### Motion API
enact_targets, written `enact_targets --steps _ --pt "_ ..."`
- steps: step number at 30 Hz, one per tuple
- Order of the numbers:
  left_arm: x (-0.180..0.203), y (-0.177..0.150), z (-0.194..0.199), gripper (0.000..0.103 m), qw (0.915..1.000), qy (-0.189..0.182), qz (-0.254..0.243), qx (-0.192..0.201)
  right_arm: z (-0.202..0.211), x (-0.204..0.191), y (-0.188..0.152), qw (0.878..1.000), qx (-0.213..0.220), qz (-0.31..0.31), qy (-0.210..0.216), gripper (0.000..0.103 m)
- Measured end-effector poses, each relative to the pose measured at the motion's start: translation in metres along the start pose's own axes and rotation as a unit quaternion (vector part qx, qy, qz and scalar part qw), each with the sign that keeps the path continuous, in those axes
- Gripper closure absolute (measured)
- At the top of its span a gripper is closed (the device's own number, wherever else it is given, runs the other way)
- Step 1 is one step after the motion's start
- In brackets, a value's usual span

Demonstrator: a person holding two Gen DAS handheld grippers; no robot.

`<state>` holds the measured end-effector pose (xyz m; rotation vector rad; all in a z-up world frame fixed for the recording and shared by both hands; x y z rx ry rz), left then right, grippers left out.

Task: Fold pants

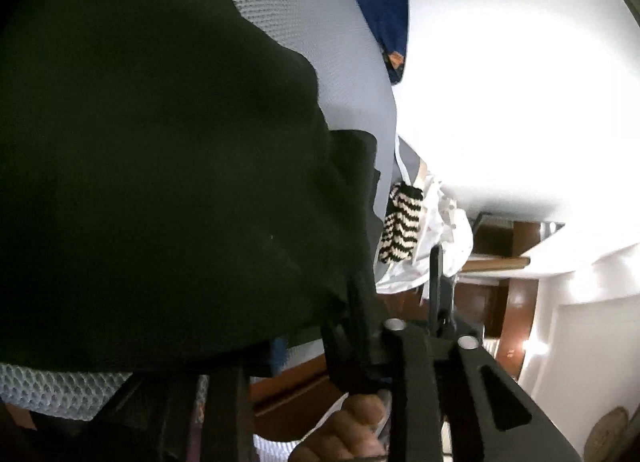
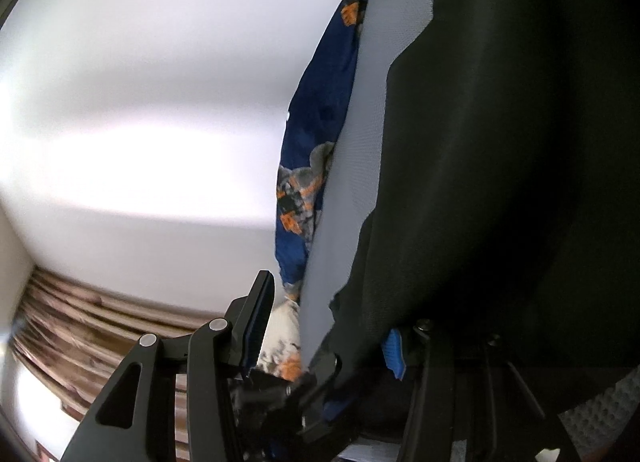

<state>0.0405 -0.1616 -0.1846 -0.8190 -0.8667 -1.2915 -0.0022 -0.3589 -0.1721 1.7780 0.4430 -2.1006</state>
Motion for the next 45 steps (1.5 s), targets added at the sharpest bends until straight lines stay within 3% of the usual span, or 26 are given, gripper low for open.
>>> enact_targets --steps 5,15,20,22,23,24,26,31,33,45 --pt "0.001 0.002 0.005 0.080 0.9999 -0.007 0.007 0.002 0.015 0.011 0.026 0.997 0.052 -0.043 0.027 0.056" --pt "-0.007 -0.002 0.010 0.081 0.9996 -0.011 0.026 0.002 0.043 0.012 0.102 0.987 0.159 -0.021 0.011 0.056" --pt "-0.007 -0.002 0.010 0.081 0.9997 -0.005 0.022 -0.001 0.065 0.006 0.116 0.981 0.192 -0.020 0.026 0.056" --pt "-0.006 -0.003 0.009 0.081 0.9999 0.000 0.013 -0.005 0.069 0.003 0.115 0.981 0.192 -0.009 0.020 0.056" --pt "-0.005 -0.002 0.007 0.081 0.9999 0.002 0.009 -0.008 0.070 0.004 0.116 0.982 0.188 -0.007 0.013 0.061" --pt "-0.005 -0.003 0.005 0.081 0.9999 0.005 0.005 -0.011 0.071 0.005 0.117 0.983 0.185 -0.007 0.005 0.073" --pt "-0.004 -0.004 0.001 0.081 0.9997 0.015 -0.005 -0.020 0.071 0.010 0.120 0.984 0.175 -0.016 -0.006 0.082" --pt "-0.004 -0.006 -0.004 0.081 0.9987 0.031 -0.021 -0.035 0.094 0.019 0.126 0.980 0.197 -0.021 -0.029 0.083" --pt "-0.003 -0.007 -0.005 0.081 0.9980 0.038 -0.031 -0.040 0.103 0.022 0.128 0.980 0.195 -0.018 -0.043 0.096" --pt "-0.009 -0.016 0.000 0.081 0.9940 0.063 -0.068 -0.059 0.139 0.036 0.104 0.976 0.187 -0.009 -0.113 0.098"
Point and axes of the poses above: each gripper's, at about its wrist camera, not at the fingertips, and z roughly against the way its jaws point, x to its right, y to its top, the point moved 4 cm from there along -z, roughly the way its jaws point, and after that the axes turned 4 degrees about -z, right-handed, at the moved point
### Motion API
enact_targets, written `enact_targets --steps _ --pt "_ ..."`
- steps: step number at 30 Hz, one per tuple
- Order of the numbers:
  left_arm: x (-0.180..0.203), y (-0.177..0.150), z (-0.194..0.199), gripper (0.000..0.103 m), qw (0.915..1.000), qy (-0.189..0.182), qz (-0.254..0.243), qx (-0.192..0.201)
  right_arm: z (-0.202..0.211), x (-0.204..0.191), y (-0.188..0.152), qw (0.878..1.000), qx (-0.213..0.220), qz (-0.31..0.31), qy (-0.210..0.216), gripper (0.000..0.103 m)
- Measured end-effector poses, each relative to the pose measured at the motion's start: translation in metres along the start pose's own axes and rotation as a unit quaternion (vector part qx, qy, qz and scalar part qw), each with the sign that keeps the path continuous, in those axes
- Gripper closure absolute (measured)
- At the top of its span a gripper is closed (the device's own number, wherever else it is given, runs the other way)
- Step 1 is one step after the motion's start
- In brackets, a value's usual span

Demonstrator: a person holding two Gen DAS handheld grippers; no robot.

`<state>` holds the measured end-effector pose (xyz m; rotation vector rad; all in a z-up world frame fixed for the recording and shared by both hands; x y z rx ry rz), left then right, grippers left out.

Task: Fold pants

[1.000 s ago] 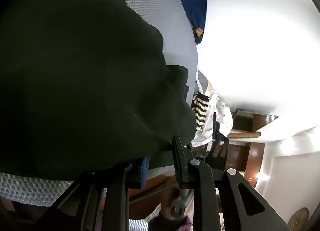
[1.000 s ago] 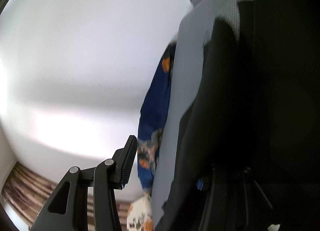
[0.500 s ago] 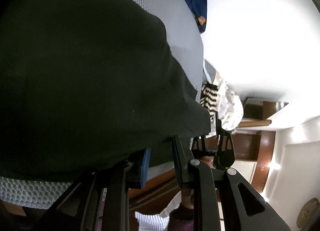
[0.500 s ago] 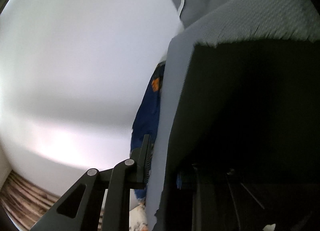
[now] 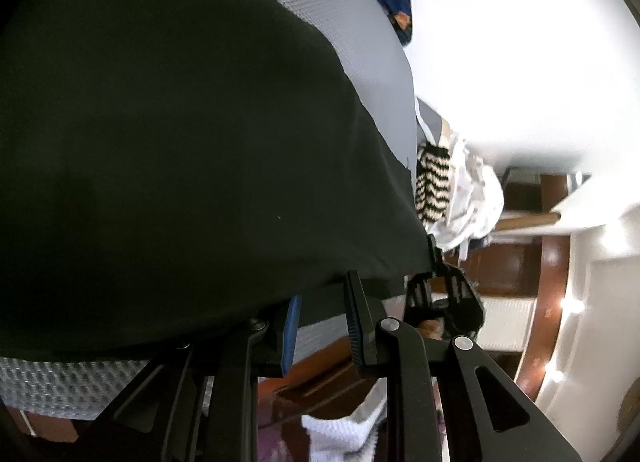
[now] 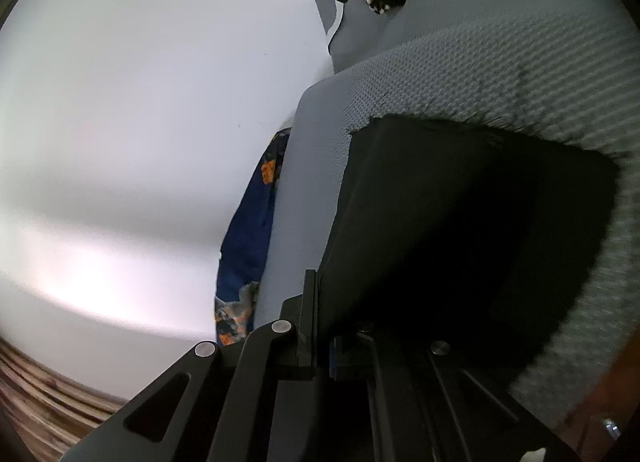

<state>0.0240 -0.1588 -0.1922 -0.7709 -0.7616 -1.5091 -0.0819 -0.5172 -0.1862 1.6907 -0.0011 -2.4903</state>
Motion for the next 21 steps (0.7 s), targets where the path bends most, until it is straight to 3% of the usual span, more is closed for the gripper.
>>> enact_targets --steps 6,9,21 --pt "-0.006 -0.017 -0.002 0.081 0.9984 0.024 -0.039 -0.034 0.017 0.019 -0.008 0.999 -0.006 0.013 -0.033 0.098" --pt "-0.013 -0.022 -0.004 0.081 0.9980 0.032 -0.034 -0.044 0.018 0.032 -0.010 0.999 -0.008 -0.004 -0.041 0.098" --pt "-0.010 -0.024 -0.001 0.081 0.9969 0.040 -0.045 -0.050 0.027 0.044 -0.010 0.998 -0.008 0.010 -0.057 0.098"
Point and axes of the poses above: each gripper's, at about its wrist camera, not at the fingertips, and z roughly against the way its jaws point, x to its right, y to its top, the point moved 4 cm from there along -z, roughly the way its jaws point, and after that the axes turned 4 degrees about -z, right-handed, at the moved point
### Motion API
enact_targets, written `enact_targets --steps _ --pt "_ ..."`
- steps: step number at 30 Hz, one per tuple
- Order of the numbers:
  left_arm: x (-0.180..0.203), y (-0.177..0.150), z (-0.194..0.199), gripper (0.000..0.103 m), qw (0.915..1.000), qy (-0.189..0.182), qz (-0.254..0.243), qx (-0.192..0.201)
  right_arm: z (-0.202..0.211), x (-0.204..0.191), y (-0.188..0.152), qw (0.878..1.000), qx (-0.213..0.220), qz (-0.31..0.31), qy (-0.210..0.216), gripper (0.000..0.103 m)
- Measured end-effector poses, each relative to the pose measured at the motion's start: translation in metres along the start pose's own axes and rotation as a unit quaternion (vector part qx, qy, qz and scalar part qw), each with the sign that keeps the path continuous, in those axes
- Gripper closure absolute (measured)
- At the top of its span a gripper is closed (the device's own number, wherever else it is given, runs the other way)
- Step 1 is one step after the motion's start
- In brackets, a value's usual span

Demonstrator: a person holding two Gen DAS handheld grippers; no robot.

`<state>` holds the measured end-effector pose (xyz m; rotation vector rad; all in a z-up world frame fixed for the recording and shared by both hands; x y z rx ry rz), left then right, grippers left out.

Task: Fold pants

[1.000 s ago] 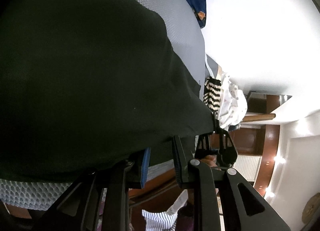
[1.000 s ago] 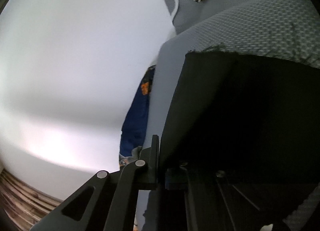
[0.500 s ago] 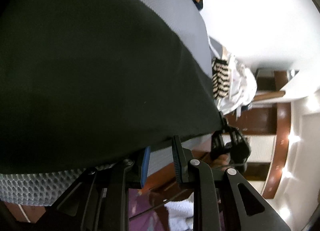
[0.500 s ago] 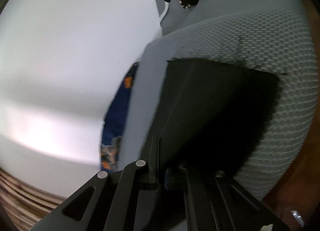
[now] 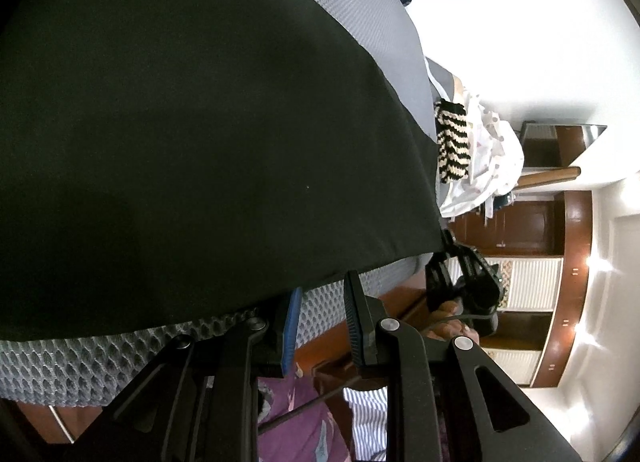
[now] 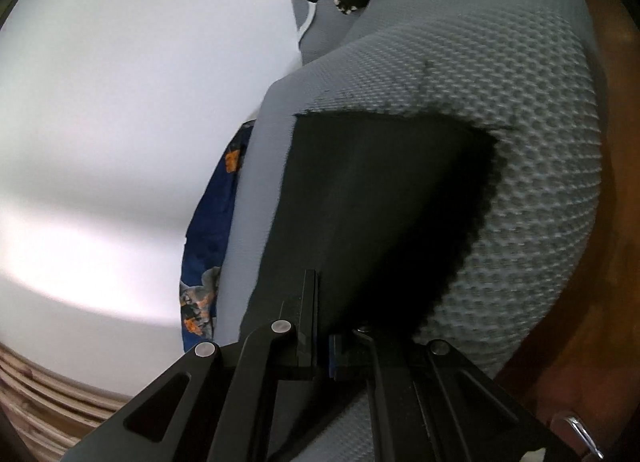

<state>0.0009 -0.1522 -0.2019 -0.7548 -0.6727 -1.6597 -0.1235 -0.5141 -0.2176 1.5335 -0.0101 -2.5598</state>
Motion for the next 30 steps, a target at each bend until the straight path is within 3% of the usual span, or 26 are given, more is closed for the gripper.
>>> enact_targets --steps 9,15,20,28,30 --pt "0.006 -0.001 0.001 0.080 0.9998 -0.005 -0.011 -0.017 0.006 0.014 0.008 1.000 0.004 -0.008 -0.007 0.098" --pt "0.013 -0.006 -0.004 0.065 0.9984 -0.001 -0.017 -0.055 0.023 0.022 0.021 0.999 0.031 -0.016 -0.001 0.096" --pt "0.033 -0.011 0.002 0.057 0.9955 0.012 -0.069 -0.064 0.037 0.027 0.036 0.998 0.060 0.001 -0.021 0.097" --pt "0.056 -0.010 0.031 0.054 0.9903 0.020 -0.137 -0.013 0.033 0.022 0.041 0.996 0.058 0.039 -0.061 0.101" --pt "0.050 -0.007 0.039 0.054 0.9907 0.035 -0.131 -0.003 0.041 0.017 0.045 0.991 0.075 0.057 -0.091 0.095"
Point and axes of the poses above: each gripper's, at about its wrist camera, not at the fingertips, and z roughly against the way its jaws point, x to its right, y to its top, the point moved 4 cm from there along -z, roughly the way its jaws point, and after that the axes turned 4 degrees about -z, right-handed, at the moved point
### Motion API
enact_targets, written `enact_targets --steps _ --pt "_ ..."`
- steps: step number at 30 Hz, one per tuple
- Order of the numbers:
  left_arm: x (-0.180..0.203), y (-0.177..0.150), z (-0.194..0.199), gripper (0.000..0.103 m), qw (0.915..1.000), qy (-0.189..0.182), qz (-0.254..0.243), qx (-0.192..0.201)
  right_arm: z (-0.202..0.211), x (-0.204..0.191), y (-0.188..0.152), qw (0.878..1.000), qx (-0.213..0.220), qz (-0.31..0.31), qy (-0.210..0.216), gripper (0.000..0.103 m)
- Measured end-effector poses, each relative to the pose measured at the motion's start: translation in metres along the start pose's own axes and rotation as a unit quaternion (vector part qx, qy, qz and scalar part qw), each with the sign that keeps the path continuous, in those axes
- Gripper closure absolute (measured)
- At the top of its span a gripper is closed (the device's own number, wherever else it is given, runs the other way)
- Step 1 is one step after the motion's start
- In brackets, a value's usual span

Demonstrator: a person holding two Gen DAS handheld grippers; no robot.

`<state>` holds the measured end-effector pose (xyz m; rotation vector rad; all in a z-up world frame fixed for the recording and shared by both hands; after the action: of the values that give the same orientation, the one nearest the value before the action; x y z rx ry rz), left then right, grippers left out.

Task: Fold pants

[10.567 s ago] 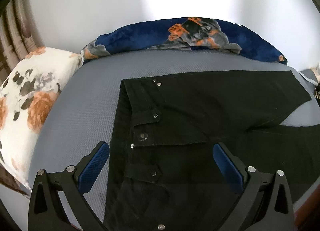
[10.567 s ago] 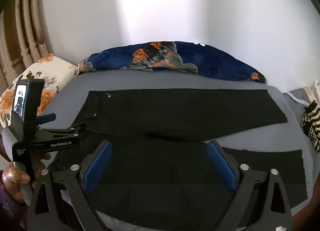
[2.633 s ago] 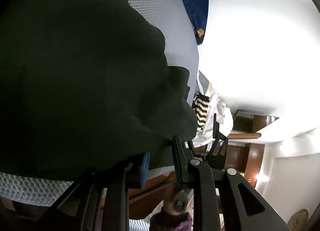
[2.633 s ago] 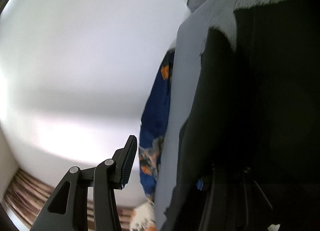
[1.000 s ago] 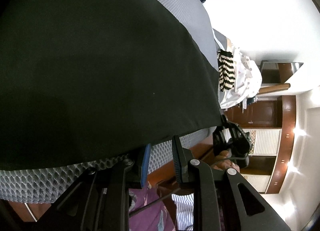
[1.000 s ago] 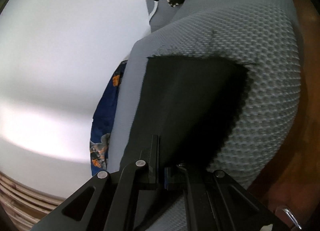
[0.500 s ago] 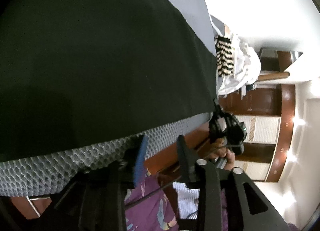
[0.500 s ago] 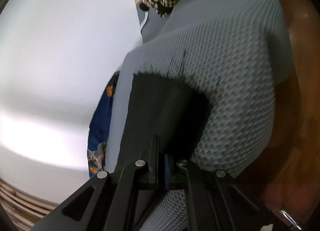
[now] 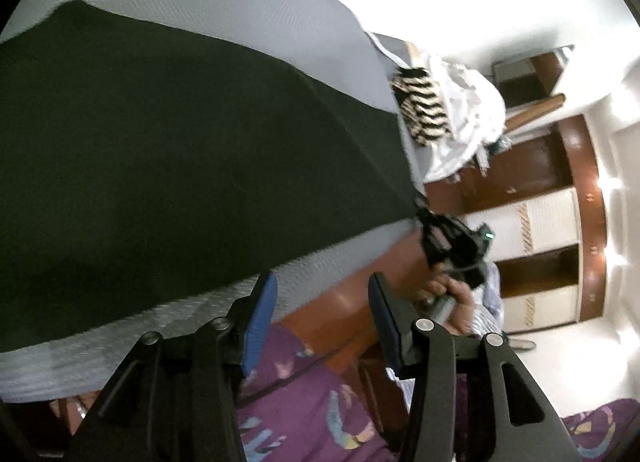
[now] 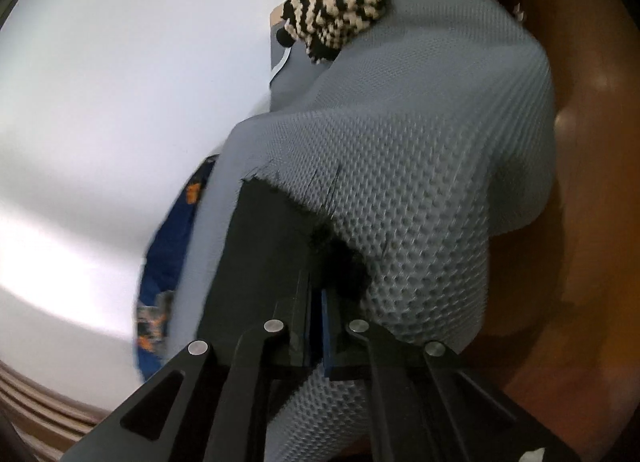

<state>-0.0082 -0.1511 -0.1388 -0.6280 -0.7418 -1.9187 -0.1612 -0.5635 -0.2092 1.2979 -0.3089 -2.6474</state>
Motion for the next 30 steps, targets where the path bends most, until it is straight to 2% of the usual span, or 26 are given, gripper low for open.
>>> enact_targets --steps 2,4,5,7,9,10,13,14,16,18,20,21,22,23,25,27,28,30 --pt "-0.007 0.002 0.008 0.054 0.9999 0.004 0.006 0.014 0.014 0.001 0.012 0.999 0.044 0.000 -0.032 0.089" --pt "-0.015 0.003 0.019 0.054 0.9993 0.017 0.008 0.031 0.029 -0.001 0.028 0.996 0.078 -0.001 -0.042 0.089" --pt "-0.020 0.004 0.023 0.054 0.9990 0.023 0.009 0.039 0.031 -0.006 0.033 0.996 0.080 0.001 -0.032 0.089" --pt "-0.031 0.005 0.033 0.054 0.9975 0.041 0.011 0.057 0.031 -0.033 0.034 0.997 0.064 0.023 0.028 0.089" --pt "-0.042 0.006 0.040 0.054 0.9960 0.056 0.013 0.068 0.015 -0.082 0.016 0.992 0.013 0.101 0.068 0.089" --pt "-0.046 0.007 0.041 0.054 0.9954 0.062 0.016 0.071 0.002 -0.108 0.001 0.986 -0.022 0.146 0.080 0.089" --pt "-0.062 0.009 0.047 0.054 0.9937 0.071 0.030 0.081 -0.050 -0.176 -0.067 0.949 -0.144 0.259 0.110 0.090" --pt "-0.065 0.009 0.050 0.054 0.9930 0.077 0.030 0.084 -0.070 -0.191 -0.090 0.934 -0.174 0.296 0.094 0.090" --pt "-0.073 0.009 0.056 0.054 0.9904 0.097 0.028 0.095 -0.107 -0.210 -0.125 0.908 -0.205 0.360 0.057 0.090" --pt "-0.079 0.007 0.061 0.054 0.9887 0.109 0.023 0.101 -0.133 -0.216 -0.141 0.895 -0.242 0.372 0.048 0.090" --pt "-0.083 0.006 0.062 0.054 0.9870 0.123 0.019 0.102 -0.154 -0.213 -0.147 0.887 -0.261 0.380 0.025 0.092" --pt "-0.087 0.006 0.063 0.054 0.9857 0.133 0.017 0.102 -0.161 -0.209 -0.146 0.883 -0.268 0.384 0.011 0.103" --pt "-0.092 0.006 0.064 0.054 0.9847 0.140 0.017 0.103 -0.167 -0.203 -0.139 0.883 -0.266 0.386 -0.005 0.103" --pt "-0.098 0.006 0.063 0.054 0.9845 0.141 0.024 0.101 -0.168 -0.202 -0.131 0.888 -0.262 0.378 -0.003 0.103" --pt "-0.108 0.005 0.062 0.054 0.9845 0.140 0.039 0.099 -0.166 -0.196 -0.105 0.906 -0.224 0.359 -0.029 0.103" --pt "-0.120 0.004 0.061 0.054 0.9838 0.135 0.061 0.101 -0.158 -0.186 -0.075 0.927 -0.187 0.322 -0.041 0.094" --pt "-0.125 0.003 0.063 0.054 0.9841 0.128 0.068 0.102 -0.154 -0.181 -0.066 0.932 -0.179 0.312 -0.047 0.094" --pt "-0.129 0.001 0.067 0.054 0.9846 0.113 0.076 0.110 -0.144 -0.185 -0.066 0.930 -0.175 0.322 -0.032 0.094"
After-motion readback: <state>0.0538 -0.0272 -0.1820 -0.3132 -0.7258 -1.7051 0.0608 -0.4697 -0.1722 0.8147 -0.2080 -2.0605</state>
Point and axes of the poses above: each gripper's, at about its wrist camera, not at the fingertips, and z roughly against the way its jaws point, x to its right, y to its top, the point moved 4 cm from there along -z, roughly the way its jaws point, and after that the axes turned 4 degrees about -z, right-handed, at the moved point
